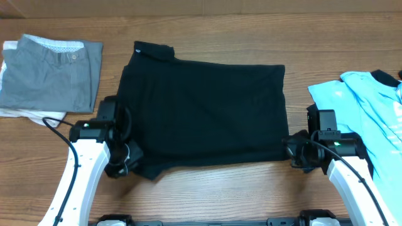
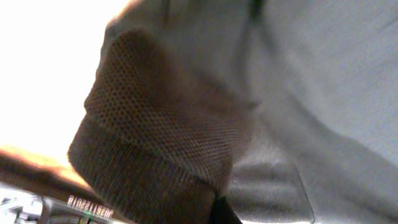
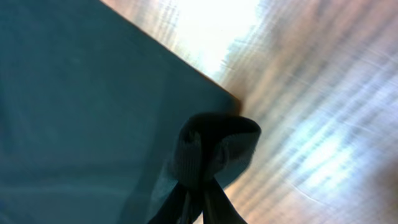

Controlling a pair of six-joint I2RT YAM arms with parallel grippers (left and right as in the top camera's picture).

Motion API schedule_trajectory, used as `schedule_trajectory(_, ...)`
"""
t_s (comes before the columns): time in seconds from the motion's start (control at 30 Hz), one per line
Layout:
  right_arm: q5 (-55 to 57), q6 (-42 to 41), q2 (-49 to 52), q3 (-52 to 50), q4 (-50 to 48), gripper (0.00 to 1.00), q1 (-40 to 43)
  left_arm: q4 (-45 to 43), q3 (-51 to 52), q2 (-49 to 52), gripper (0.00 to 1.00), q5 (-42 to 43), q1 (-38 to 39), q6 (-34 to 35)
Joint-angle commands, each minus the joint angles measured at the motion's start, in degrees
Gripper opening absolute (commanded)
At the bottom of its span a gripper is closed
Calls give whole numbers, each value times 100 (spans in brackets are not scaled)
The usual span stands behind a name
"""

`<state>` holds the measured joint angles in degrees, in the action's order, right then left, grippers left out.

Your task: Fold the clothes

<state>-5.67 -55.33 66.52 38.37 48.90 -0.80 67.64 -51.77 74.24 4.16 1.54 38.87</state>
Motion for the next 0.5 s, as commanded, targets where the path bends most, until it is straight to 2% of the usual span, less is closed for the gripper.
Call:
schedule_trajectory(0.0,4,-17,-26,151,-258,9,17,-411,-273,-76,4,-448,37,-13)
schedule_trajectory(0.47,2,-22,579,151,-1703,11,17,-2050,-273,529,4,-459,37,-120)
